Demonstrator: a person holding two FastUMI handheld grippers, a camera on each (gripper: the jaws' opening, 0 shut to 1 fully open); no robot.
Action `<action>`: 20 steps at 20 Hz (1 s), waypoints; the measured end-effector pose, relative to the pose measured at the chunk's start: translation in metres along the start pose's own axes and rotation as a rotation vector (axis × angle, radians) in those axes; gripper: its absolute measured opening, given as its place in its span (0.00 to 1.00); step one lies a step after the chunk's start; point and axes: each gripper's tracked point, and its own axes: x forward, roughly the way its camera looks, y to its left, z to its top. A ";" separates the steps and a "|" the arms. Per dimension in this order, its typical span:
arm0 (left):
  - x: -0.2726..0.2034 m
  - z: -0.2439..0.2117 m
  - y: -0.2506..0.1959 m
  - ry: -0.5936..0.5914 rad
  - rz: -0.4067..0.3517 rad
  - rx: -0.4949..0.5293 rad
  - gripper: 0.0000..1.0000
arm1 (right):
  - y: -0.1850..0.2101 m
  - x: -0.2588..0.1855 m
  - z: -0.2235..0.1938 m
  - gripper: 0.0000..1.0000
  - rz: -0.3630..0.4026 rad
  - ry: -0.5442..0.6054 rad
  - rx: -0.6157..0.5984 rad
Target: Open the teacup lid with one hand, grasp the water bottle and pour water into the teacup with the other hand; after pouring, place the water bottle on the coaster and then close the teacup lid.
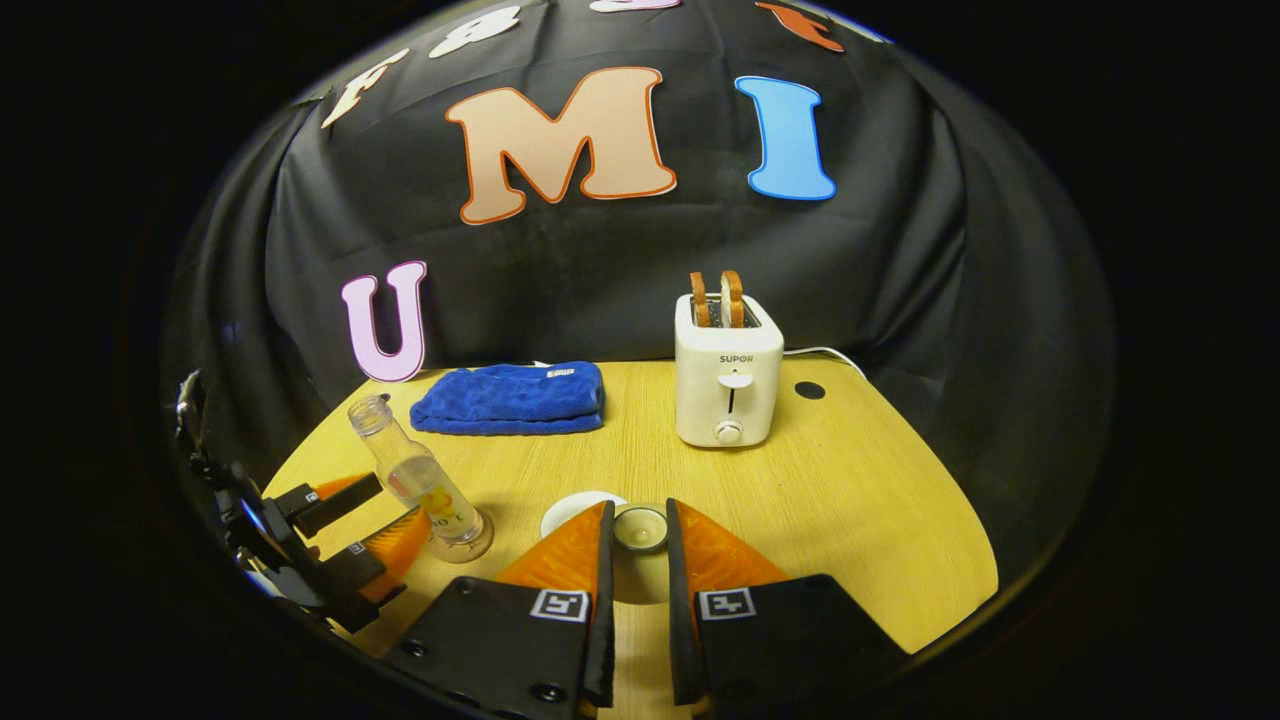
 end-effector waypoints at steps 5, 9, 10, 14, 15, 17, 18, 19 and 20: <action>0.017 -0.015 -0.004 0.041 -0.036 0.042 0.95 | -0.004 -0.013 -0.003 0.23 -0.027 -0.006 0.014; 0.026 -0.023 -0.002 0.063 -0.032 0.063 0.95 | -0.009 -0.017 -0.006 0.23 -0.041 -0.006 0.019; 0.027 -0.023 -0.002 0.063 -0.030 0.069 0.95 | -0.010 -0.017 -0.006 0.23 -0.043 -0.006 0.021; 0.033 -0.026 -0.004 0.081 -0.037 0.102 0.87 | -0.018 -0.022 -0.008 0.23 -0.055 -0.008 0.025; 0.033 -0.025 -0.004 0.077 -0.035 0.109 0.82 | -0.019 -0.023 -0.008 0.23 -0.055 -0.008 0.033; 0.034 -0.023 -0.006 0.090 -0.042 0.131 0.77 | -0.021 -0.024 -0.008 0.23 -0.047 -0.010 0.045; 0.034 -0.022 -0.007 0.094 -0.044 0.150 0.75 | -0.023 -0.024 -0.008 0.23 -0.044 -0.010 0.048; 0.033 -0.022 -0.006 0.110 -0.038 0.177 0.73 | -0.024 -0.026 -0.008 0.24 -0.041 -0.015 0.053; 0.033 -0.021 -0.006 0.120 -0.038 0.202 0.71 | -0.026 -0.026 -0.007 0.24 -0.037 -0.021 0.058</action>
